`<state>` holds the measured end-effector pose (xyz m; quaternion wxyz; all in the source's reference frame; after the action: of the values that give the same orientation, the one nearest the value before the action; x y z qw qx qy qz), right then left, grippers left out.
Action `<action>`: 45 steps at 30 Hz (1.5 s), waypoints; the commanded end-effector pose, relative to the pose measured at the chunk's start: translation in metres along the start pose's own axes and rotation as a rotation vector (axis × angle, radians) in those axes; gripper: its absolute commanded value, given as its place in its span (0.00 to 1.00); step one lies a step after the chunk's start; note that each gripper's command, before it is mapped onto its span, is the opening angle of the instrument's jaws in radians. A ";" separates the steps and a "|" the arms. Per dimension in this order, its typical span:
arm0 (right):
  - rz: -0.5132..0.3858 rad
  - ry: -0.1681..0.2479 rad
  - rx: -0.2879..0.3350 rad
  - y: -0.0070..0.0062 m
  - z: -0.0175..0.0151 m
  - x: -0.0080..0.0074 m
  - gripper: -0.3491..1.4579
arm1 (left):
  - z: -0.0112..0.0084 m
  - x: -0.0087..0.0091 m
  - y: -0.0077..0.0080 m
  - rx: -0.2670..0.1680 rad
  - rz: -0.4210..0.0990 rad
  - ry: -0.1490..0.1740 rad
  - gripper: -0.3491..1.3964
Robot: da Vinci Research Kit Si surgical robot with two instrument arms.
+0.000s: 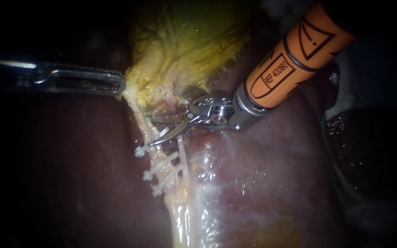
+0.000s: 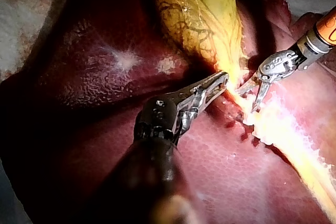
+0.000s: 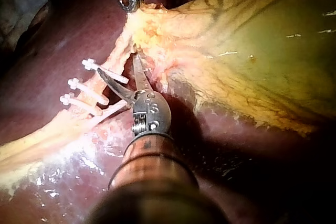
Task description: Go to the cutting position left tube
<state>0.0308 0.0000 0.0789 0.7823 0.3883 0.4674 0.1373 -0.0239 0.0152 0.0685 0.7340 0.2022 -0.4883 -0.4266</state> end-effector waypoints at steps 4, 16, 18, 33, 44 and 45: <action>0.000 0.001 0.001 -0.0005 -0.0004 0.0001 0.86 | 0.0000 0.0001 0.0000 0.000 0.000 0.000 0.00; 0.024 0.034 -0.004 -0.0032 -0.0051 0.0025 0.85 | -0.0001 0.0001 0.0001 0.000 0.001 0.000 0.00; 0.025 0.036 0.001 -0.0036 -0.0058 0.0026 0.85 | -0.0001 0.0001 0.0001 0.000 0.001 0.000 0.00; -0.016 0.023 0.089 -0.0073 -0.0056 0.0006 0.85 | -0.0001 0.0002 0.0002 -0.002 0.001 0.000 0.00; -0.014 -0.007 0.117 -0.0067 -0.0036 -0.0022 0.83 | -0.0002 0.0003 0.0002 -0.002 0.002 -0.001 0.00; -0.011 -0.012 0.116 -0.0065 -0.0034 -0.0024 0.83 | -0.0002 0.0003 0.0002 -0.002 0.002 -0.001 0.00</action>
<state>0.0257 -0.0042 0.0751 0.7626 0.4323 0.4701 0.1031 -0.0236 0.0151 0.0687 0.7344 0.2009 -0.4883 -0.4265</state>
